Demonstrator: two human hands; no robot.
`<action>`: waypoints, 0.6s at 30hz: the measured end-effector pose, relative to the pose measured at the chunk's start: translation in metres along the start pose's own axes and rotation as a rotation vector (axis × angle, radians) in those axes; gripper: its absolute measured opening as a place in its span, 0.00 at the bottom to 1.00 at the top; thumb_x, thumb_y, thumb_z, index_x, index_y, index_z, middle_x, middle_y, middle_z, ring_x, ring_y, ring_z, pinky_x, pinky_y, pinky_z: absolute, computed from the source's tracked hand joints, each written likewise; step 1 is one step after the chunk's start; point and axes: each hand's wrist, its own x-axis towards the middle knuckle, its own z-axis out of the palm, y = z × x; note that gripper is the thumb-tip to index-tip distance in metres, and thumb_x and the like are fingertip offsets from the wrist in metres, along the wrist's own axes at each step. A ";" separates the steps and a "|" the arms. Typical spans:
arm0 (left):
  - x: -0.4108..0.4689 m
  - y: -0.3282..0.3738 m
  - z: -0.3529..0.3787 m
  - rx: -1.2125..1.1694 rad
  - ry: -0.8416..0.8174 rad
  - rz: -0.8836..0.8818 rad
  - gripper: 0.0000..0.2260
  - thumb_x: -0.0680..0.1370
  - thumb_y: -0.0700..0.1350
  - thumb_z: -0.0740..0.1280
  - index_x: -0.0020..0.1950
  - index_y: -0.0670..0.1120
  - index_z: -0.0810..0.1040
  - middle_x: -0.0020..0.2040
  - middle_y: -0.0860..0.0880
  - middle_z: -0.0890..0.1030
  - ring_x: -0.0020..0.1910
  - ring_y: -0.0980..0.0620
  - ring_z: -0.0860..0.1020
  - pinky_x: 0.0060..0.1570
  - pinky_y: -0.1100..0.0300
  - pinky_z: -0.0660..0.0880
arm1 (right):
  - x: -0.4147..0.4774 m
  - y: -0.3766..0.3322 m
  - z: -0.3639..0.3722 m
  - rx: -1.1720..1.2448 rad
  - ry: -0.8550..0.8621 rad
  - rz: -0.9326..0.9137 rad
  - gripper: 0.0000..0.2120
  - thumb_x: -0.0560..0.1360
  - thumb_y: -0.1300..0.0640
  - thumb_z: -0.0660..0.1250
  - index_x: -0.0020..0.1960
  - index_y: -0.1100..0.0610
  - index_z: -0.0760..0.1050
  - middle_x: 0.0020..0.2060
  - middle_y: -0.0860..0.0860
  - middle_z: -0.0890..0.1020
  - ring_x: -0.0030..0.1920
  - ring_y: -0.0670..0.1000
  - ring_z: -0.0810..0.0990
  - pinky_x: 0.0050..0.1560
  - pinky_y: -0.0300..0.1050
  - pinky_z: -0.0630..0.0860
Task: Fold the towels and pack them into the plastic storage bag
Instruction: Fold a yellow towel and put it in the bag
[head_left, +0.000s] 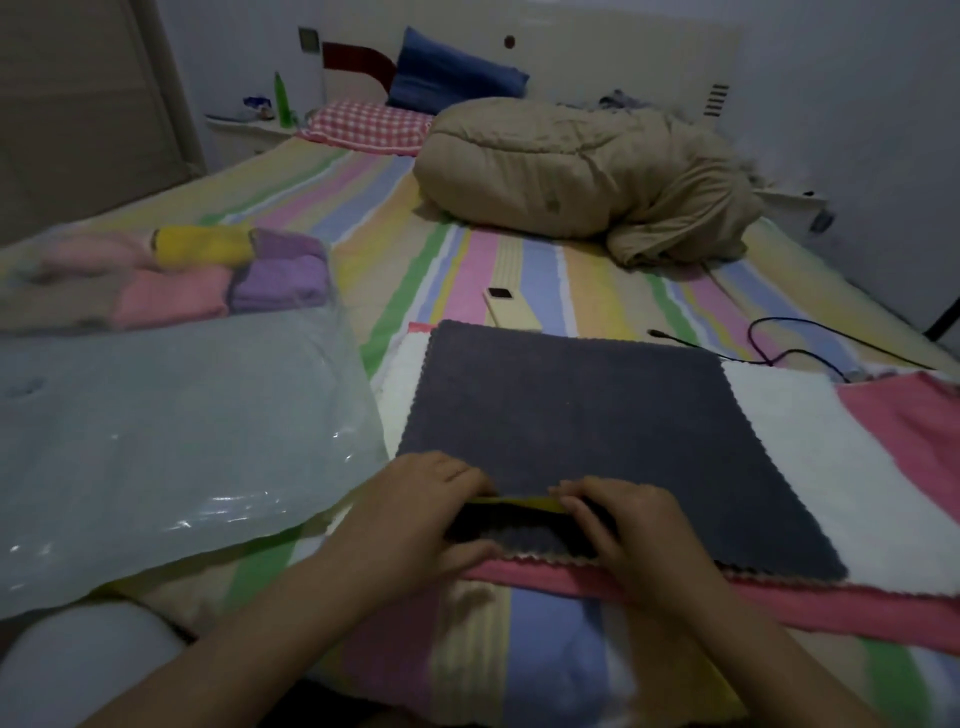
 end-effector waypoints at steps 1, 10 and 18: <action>0.002 -0.001 0.004 0.016 -0.003 -0.017 0.17 0.70 0.63 0.61 0.49 0.54 0.77 0.44 0.57 0.79 0.44 0.54 0.78 0.39 0.59 0.74 | 0.000 0.001 0.002 0.008 0.021 0.018 0.14 0.78 0.46 0.57 0.47 0.50 0.79 0.40 0.44 0.84 0.38 0.46 0.82 0.36 0.44 0.78; 0.013 -0.031 -0.007 0.105 0.117 -0.190 0.05 0.69 0.47 0.69 0.44 0.54 0.80 0.40 0.54 0.84 0.39 0.47 0.82 0.33 0.58 0.74 | -0.026 0.022 -0.010 -0.082 0.037 0.062 0.13 0.70 0.48 0.68 0.53 0.50 0.80 0.49 0.45 0.84 0.47 0.47 0.83 0.43 0.41 0.80; 0.016 -0.049 -0.011 -0.208 0.063 -0.368 0.11 0.71 0.46 0.75 0.35 0.60 0.77 0.35 0.64 0.80 0.38 0.62 0.78 0.40 0.59 0.73 | -0.074 0.100 -0.078 -0.117 0.068 0.345 0.14 0.70 0.63 0.74 0.53 0.49 0.82 0.49 0.47 0.84 0.48 0.51 0.82 0.46 0.44 0.77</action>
